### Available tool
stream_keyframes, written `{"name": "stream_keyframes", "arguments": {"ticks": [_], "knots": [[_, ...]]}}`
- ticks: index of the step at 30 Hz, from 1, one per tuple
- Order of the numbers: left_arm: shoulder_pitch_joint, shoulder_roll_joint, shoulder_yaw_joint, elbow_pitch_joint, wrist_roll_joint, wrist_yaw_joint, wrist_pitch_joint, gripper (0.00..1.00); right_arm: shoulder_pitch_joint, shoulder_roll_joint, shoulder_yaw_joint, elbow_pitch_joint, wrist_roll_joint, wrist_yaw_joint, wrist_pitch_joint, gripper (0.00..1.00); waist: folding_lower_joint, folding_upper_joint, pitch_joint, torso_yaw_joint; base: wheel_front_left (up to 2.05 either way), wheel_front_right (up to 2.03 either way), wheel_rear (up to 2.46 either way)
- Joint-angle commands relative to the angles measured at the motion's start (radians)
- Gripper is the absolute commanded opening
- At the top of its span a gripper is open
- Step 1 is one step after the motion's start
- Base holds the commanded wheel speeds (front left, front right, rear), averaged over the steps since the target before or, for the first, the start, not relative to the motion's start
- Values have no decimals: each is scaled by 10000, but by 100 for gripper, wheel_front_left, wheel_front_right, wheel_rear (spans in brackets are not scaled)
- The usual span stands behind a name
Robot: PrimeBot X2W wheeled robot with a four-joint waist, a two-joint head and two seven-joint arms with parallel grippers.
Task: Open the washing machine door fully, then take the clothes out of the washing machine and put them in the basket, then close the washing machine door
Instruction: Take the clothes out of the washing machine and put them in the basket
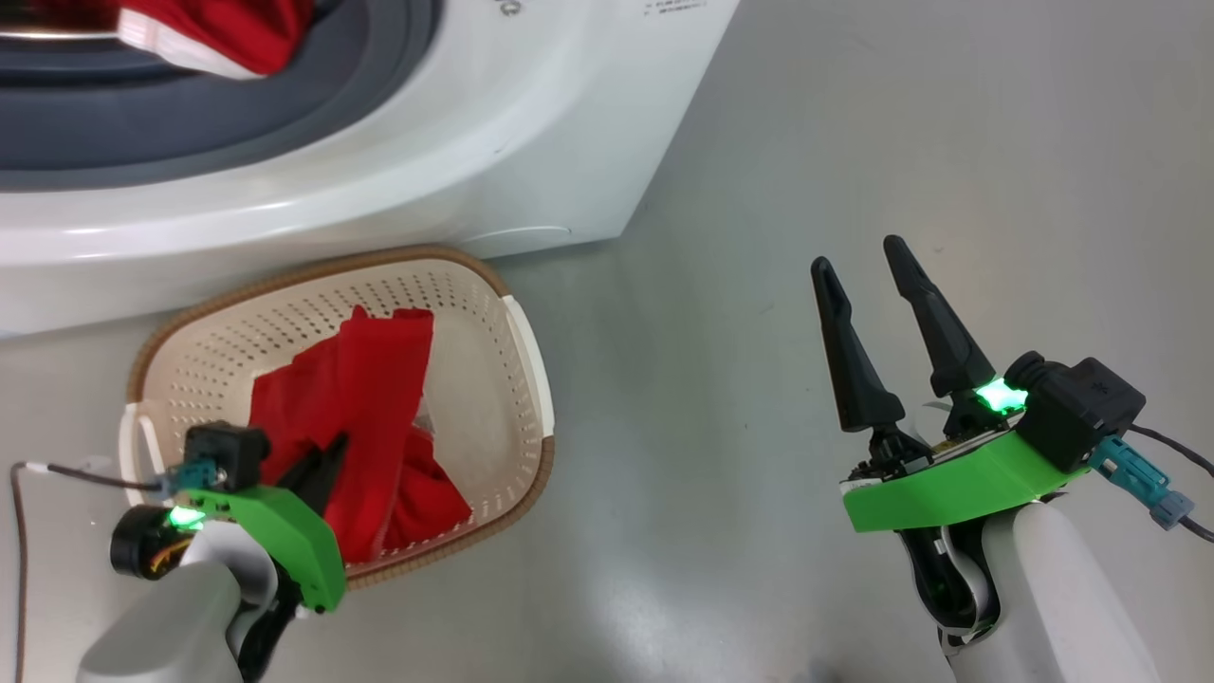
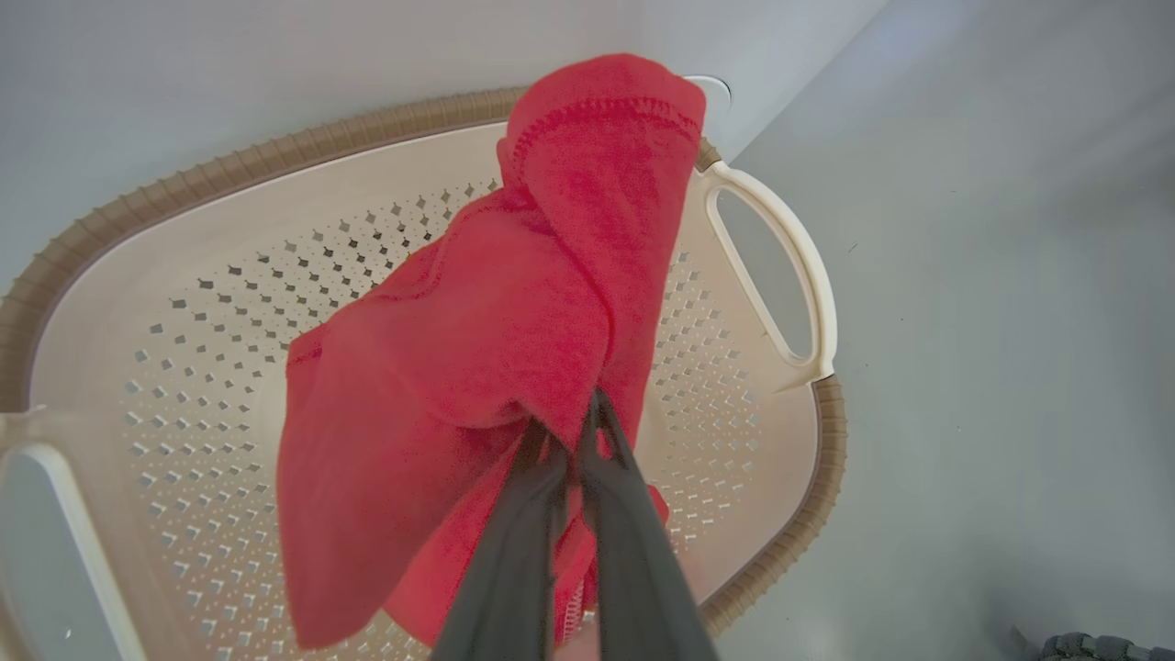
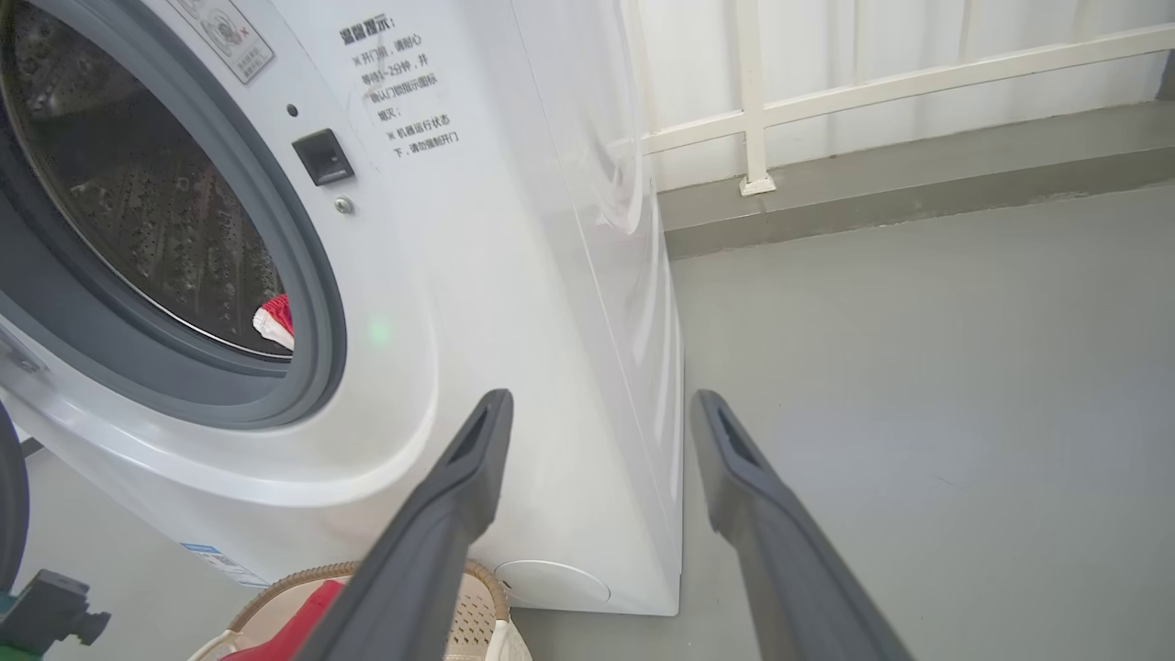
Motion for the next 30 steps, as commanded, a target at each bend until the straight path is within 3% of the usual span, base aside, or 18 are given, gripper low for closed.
{"name": "stream_keyframes", "arguments": {"ticks": [1, 7, 9, 10, 11, 24, 30], "knots": [[-289, 285, 30, 142, -275, -25, -20, 0, -60, 91, 263, -287, -90, 16, -48, 100, 0, 0, 128, -92, 0, 0, 0], [-655, 162, -514, 625, -924, -25, 101, 0, -96, 91, 228, -328, -143, 16, -48, 100, 0, 0, 257, -112, 0, 0, 0], [-731, 124, -752, 779, -1135, -25, 211, 11, -125, 91, 234, -330, -157, 16, -48, 100, 0, 0, 294, -117, 0, 0, 0], [-808, 107, -948, 874, -1328, -25, 228, 74, -157, 91, 245, -317, -170, 16, -48, 100, 0, 0, 310, -113, 0, 0, 0], [-842, 98, -1010, 904, -1438, -25, 187, 100, -169, 91, 244, -305, -175, 16, -48, 100, 0, 0, 307, -105, 0, 0, 0], [-912, 538, -2034, 185, -2009, -25, -381, 100, -93, 91, 162, -127, -122, 16, -48, 100, 0, 0, -207, 220, 0, 0, 0], [-753, 791, -1032, -568, -1651, -25, -415, 100, -19, 91, 74, 18, -141, 16, -48, 100, 0, 0, -621, 435, 0, 0, 0]]}}
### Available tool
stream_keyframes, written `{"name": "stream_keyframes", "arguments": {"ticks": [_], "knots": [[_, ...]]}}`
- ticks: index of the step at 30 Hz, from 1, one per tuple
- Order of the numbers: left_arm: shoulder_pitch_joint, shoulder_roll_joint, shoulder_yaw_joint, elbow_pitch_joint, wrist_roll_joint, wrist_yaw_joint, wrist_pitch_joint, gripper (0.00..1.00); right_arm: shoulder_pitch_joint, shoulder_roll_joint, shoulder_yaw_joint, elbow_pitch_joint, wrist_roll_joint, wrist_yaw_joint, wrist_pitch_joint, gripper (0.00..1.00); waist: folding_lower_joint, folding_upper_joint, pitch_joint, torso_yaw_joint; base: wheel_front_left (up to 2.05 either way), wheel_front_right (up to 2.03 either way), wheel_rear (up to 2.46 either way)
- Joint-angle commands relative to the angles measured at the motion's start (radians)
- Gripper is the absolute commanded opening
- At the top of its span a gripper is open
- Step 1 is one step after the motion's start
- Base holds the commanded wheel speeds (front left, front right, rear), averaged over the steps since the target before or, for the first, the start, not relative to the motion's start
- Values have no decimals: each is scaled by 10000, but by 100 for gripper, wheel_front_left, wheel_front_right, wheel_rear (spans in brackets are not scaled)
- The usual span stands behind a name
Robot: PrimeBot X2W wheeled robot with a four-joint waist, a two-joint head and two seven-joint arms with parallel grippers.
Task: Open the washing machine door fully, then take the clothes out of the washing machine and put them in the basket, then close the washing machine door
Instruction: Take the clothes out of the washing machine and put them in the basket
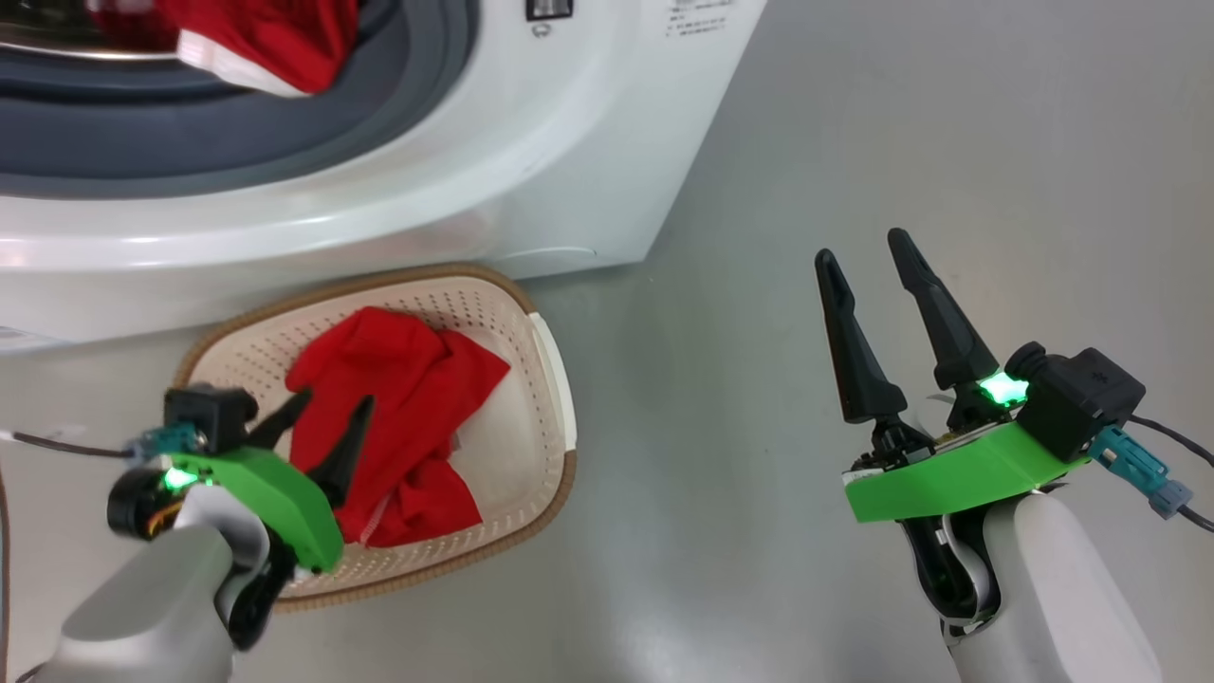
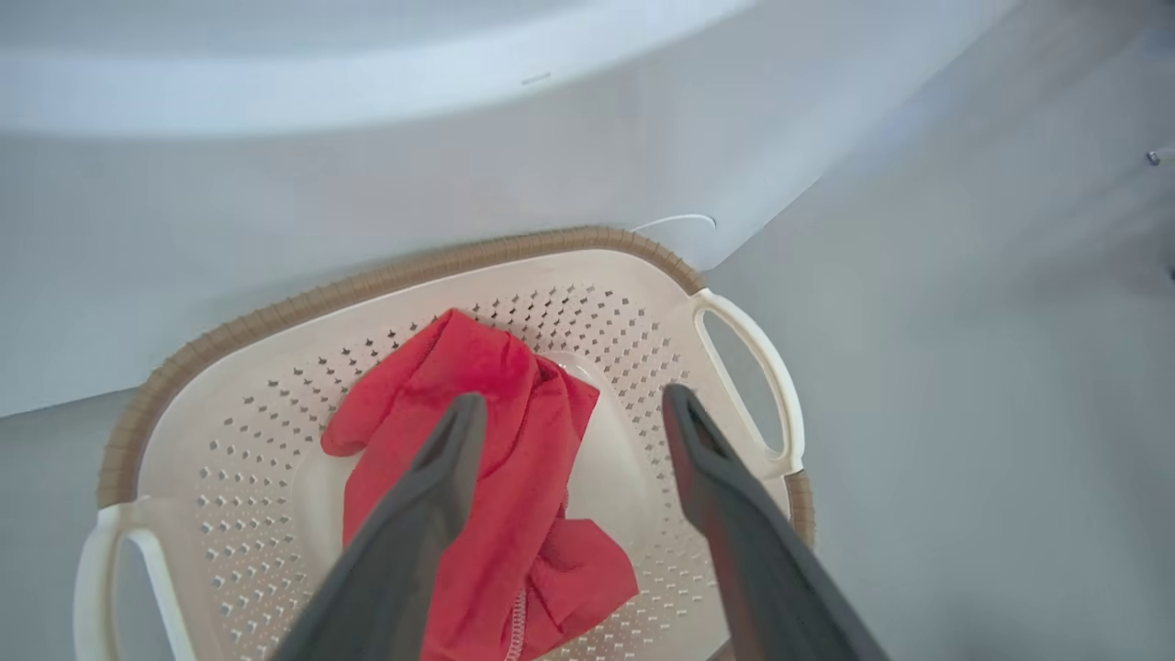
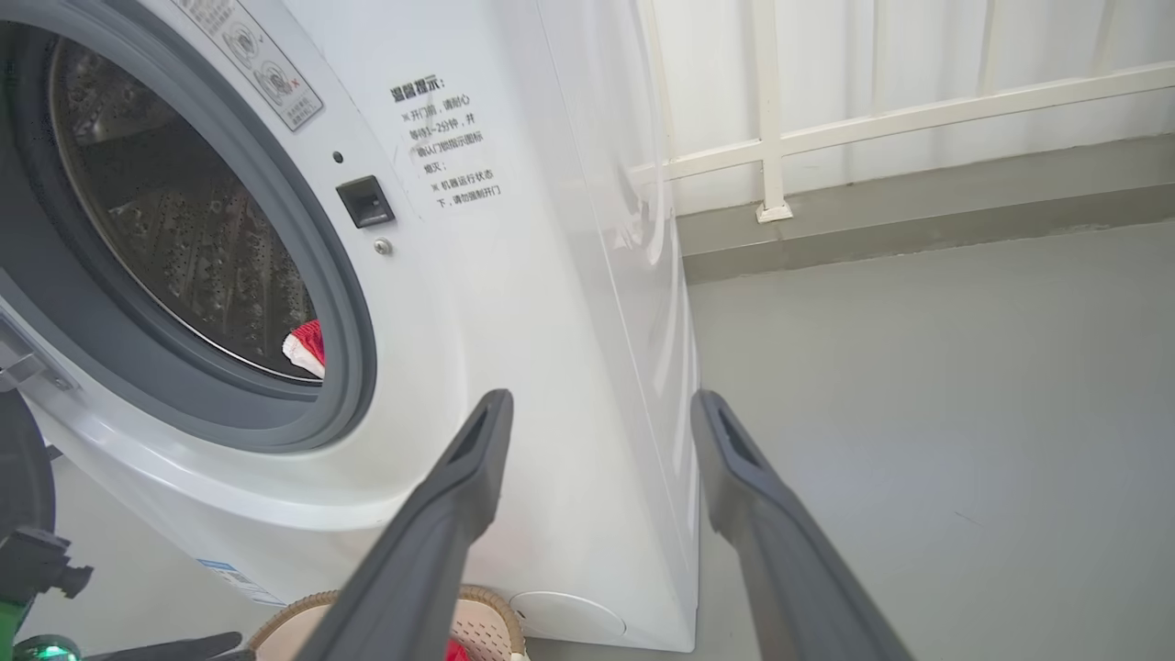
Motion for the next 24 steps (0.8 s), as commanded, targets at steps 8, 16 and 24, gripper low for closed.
{"name": "stream_keyframes", "arguments": {"ticks": [8, 16, 24], "knots": [[1235, 534, 2736, -1379, 1451, -25, -118, 100, 502, 91, 146, -72, -84, 16, -48, 100, 0, -1, -911, 385, 0, 0, 0], [2542, 500, 4877, -2841, 2681, -25, -119, 100, 758, 91, 156, 181, -121, 16, -48, 100, 0, -1, -1698, 630, 0, 0, 0], [3719, 337, 6245, -4023, 3537, -1, -119, 100, 1094, -26, 140, 419, -27, 16, -48, 100, 0, -1, -2577, 829, 0, 0, 0]]}}
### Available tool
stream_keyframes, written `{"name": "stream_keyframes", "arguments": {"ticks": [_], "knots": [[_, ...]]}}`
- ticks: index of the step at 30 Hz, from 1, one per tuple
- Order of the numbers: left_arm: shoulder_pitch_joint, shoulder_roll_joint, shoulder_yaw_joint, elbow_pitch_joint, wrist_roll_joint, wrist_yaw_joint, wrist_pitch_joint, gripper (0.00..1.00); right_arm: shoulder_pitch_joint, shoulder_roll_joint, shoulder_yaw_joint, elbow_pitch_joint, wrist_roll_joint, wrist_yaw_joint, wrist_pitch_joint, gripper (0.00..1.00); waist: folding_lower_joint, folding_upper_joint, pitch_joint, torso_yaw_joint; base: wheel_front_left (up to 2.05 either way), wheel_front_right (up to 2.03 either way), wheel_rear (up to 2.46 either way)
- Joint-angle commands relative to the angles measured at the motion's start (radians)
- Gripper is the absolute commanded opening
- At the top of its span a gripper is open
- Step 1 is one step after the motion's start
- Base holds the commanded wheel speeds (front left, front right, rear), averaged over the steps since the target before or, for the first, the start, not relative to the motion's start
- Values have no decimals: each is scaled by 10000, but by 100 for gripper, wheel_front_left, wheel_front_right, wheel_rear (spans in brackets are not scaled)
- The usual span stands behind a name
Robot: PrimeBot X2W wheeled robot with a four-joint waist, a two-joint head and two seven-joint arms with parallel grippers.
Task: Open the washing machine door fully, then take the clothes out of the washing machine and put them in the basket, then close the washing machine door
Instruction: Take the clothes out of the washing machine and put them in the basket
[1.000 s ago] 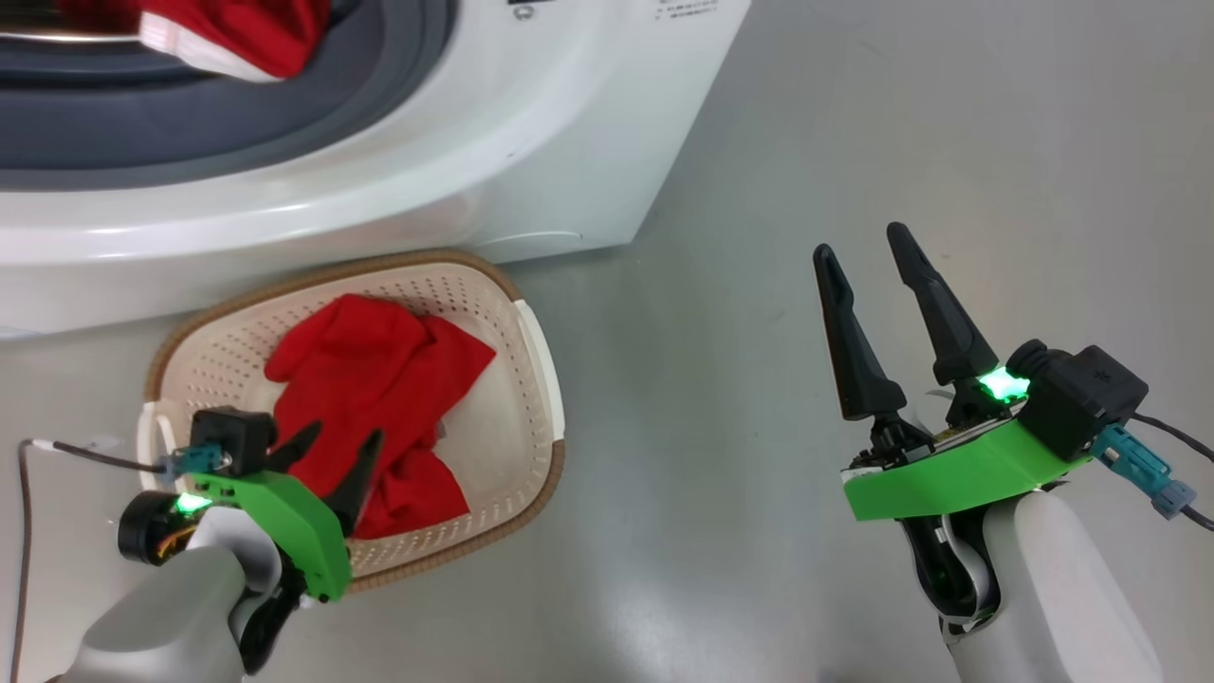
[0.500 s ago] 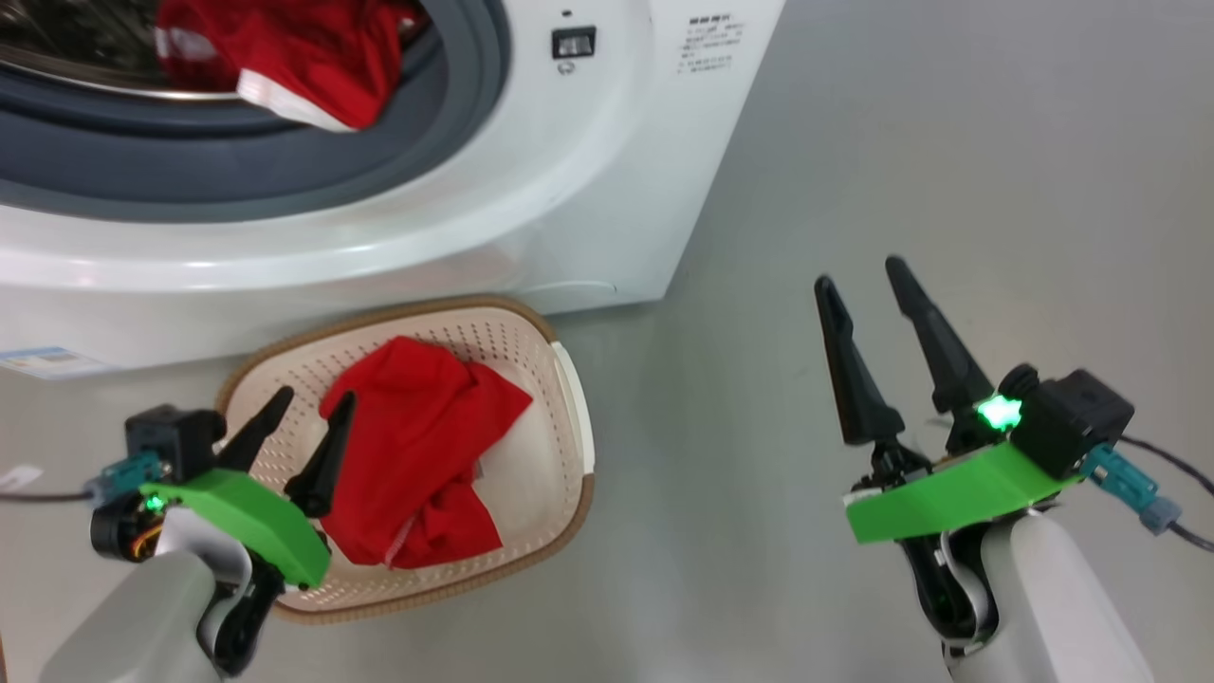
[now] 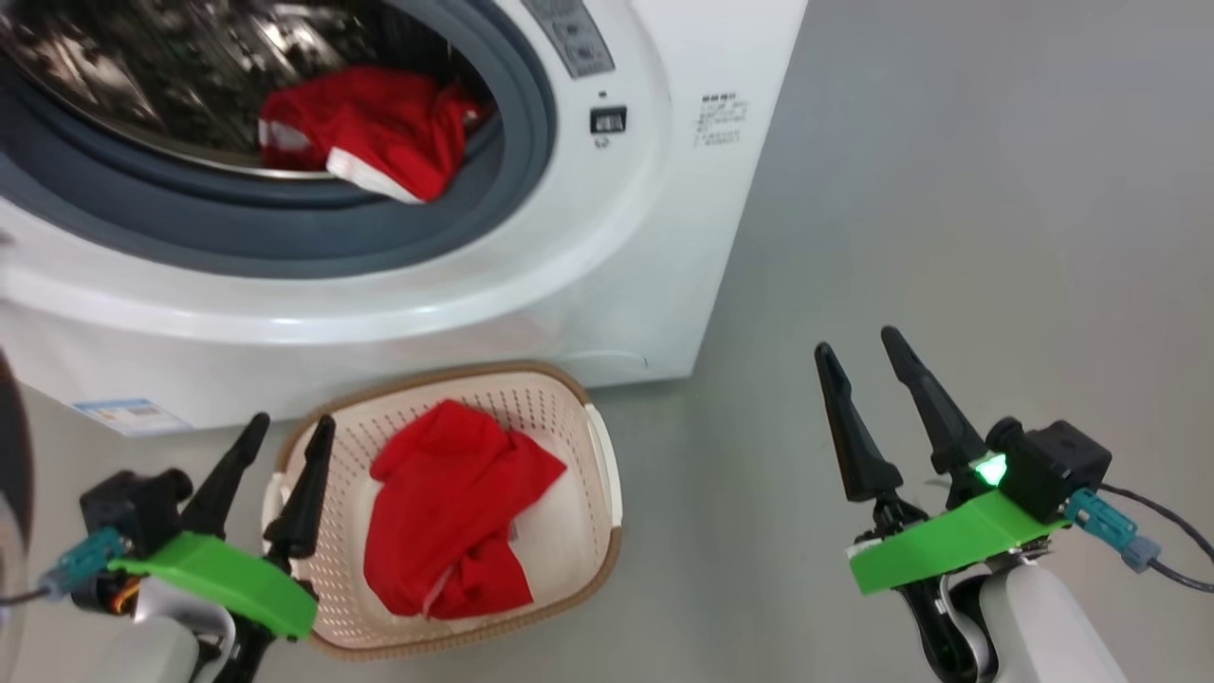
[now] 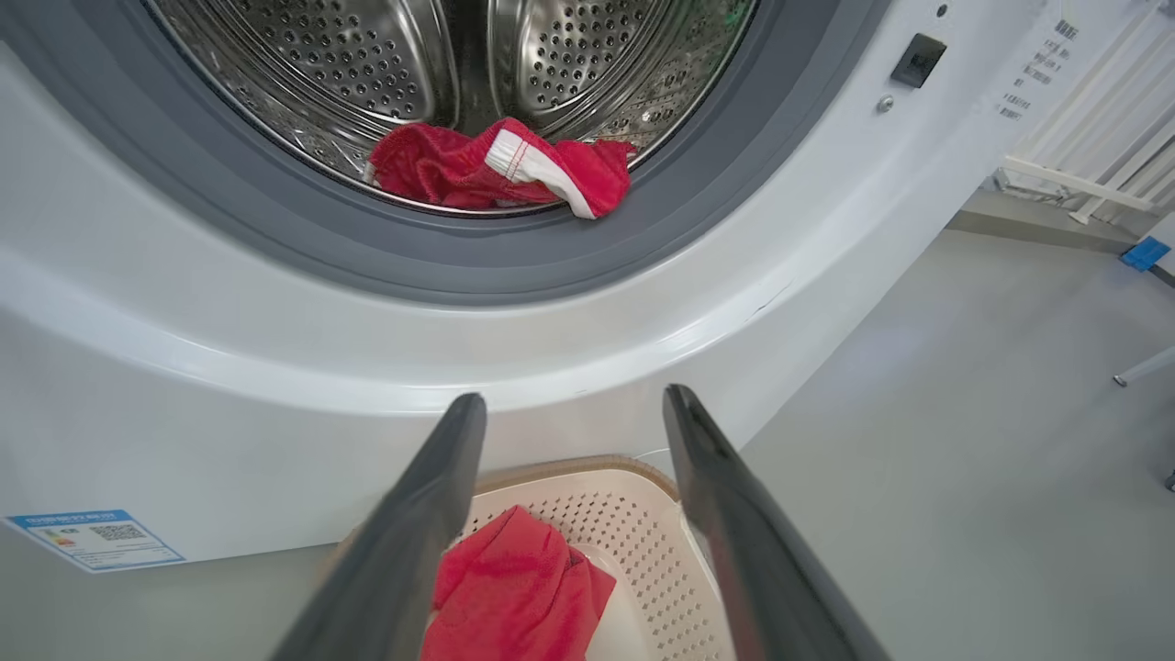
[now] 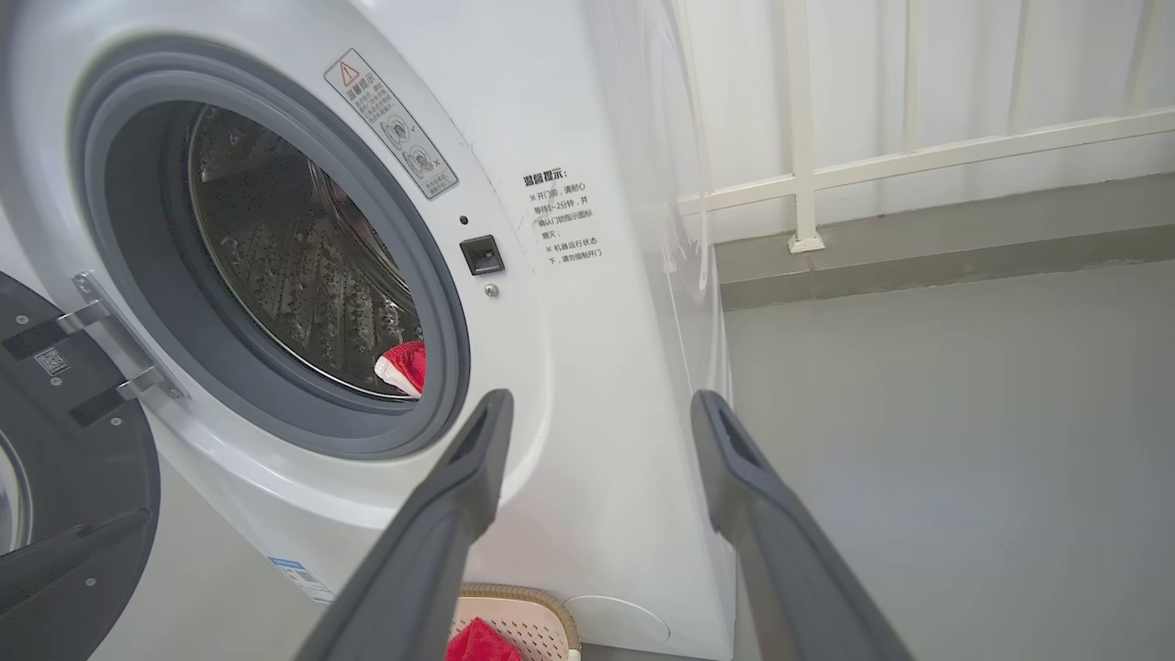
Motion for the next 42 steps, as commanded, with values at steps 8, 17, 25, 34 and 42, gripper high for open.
{"name": "stream_keyframes", "arguments": {"ticks": [8, 17, 25, 34, 42], "knots": [[1049, 267, 1342, -1586, 654, 313, -95, 100, 381, -278, 251, -97, 256, 16, -48, 100, 0, 0, -1131, 423, 0, 0, 0], [2038, 335, 2023, -3056, 837, 879, -95, 100, 659, -543, 231, -22, 514, 16, -48, 100, 0, 0, -1732, 634, 0, 0, 0], [2832, 453, 2412, -4316, 945, 1440, -95, 100, 854, -664, 198, -56, 620, 16, -48, 100, 0, 0, -2078, 675, 0, 0, 0], [3652, 405, 2919, -5199, 937, 1845, -95, 100, 1043, -790, 24, -198, 614, 16, -48, 100, 0, 0, -2287, 676, 0, 0, 0], [3969, 314, 3126, -5468, 1024, 1955, -95, 100, 1103, -831, -27, -249, 597, 16, -48, 100, 0, 0, -2330, 685, 0, 0, 0]]}}
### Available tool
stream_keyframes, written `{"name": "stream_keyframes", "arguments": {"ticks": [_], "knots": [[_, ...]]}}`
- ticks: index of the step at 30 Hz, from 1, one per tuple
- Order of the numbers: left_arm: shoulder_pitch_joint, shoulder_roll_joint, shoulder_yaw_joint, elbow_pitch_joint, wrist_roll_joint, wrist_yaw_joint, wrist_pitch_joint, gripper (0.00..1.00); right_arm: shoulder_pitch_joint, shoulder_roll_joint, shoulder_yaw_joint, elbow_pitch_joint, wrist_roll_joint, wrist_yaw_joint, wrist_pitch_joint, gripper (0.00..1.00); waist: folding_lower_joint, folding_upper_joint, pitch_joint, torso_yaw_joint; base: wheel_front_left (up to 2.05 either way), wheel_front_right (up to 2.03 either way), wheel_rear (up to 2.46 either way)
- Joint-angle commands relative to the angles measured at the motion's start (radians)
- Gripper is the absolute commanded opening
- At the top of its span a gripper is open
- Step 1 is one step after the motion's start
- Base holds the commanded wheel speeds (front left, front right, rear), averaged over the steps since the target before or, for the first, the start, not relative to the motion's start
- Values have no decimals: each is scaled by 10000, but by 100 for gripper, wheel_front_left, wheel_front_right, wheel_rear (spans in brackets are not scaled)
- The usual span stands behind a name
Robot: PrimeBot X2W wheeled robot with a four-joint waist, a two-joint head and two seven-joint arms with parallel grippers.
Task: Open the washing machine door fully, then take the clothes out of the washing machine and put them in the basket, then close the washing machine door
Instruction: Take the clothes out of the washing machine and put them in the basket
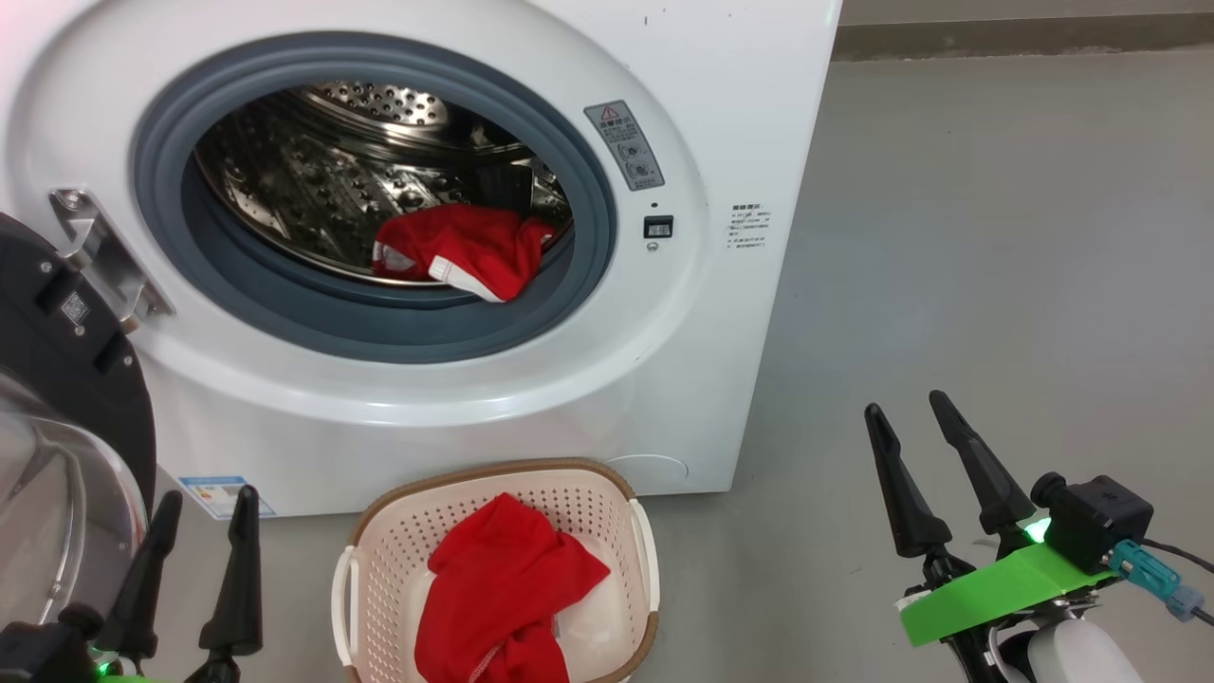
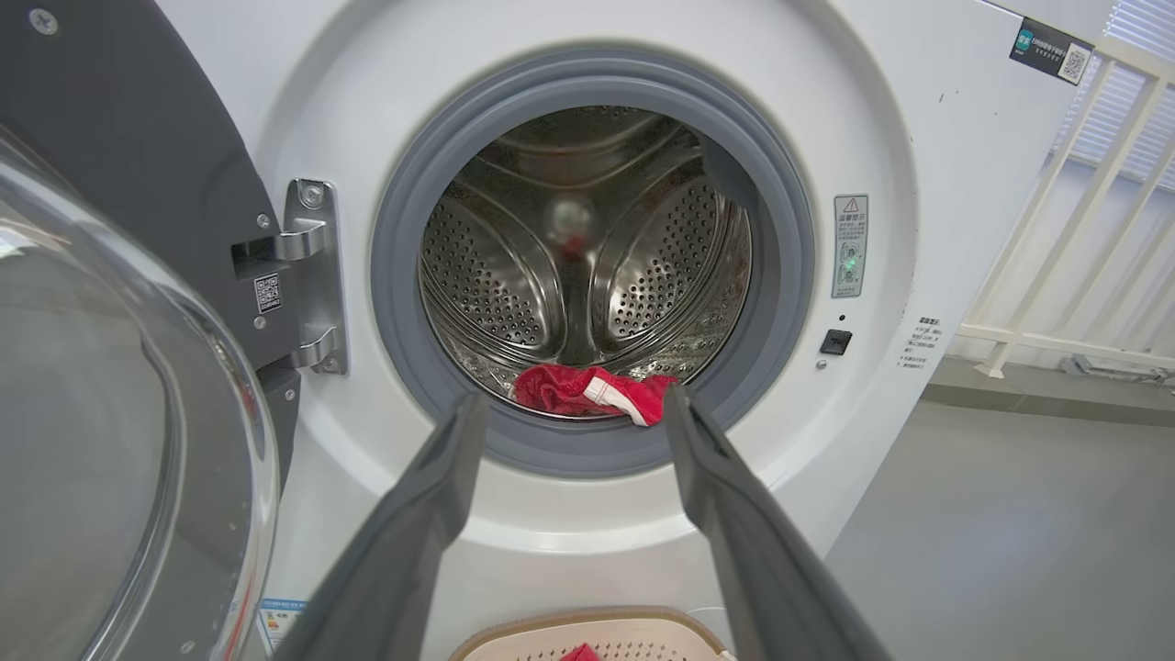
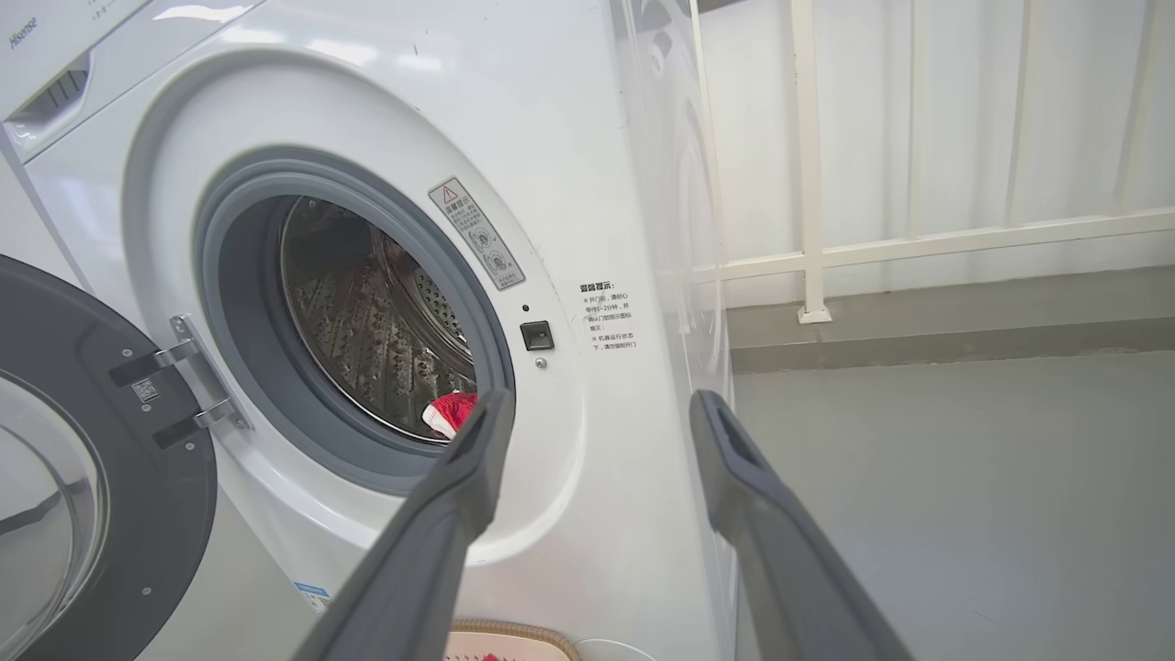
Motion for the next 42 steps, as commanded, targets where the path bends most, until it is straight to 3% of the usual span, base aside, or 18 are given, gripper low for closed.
{"name": "stream_keyframes", "arguments": {"ticks": [1, 27, 42], "knots": [[-259, 209, 475, -273, 119, 89, -93, 100, 12, -111, 207, -280, 149, 16, -48, 100, 0, 0, 0, 2, 0, 0, 0], [-348, -21, 653, -136, 329, -155, -93, 100, -110, -166, 230, -268, 117, 16, -48, 100, 0, 0, 184, -23, 0, 0, 0], [-1975, 28, 219, 852, 390, -800, 36, 100, -417, 168, 261, -544, -214, 16, -48, 100, 0, 0, 1189, -216, 0, 0, 0]]}}
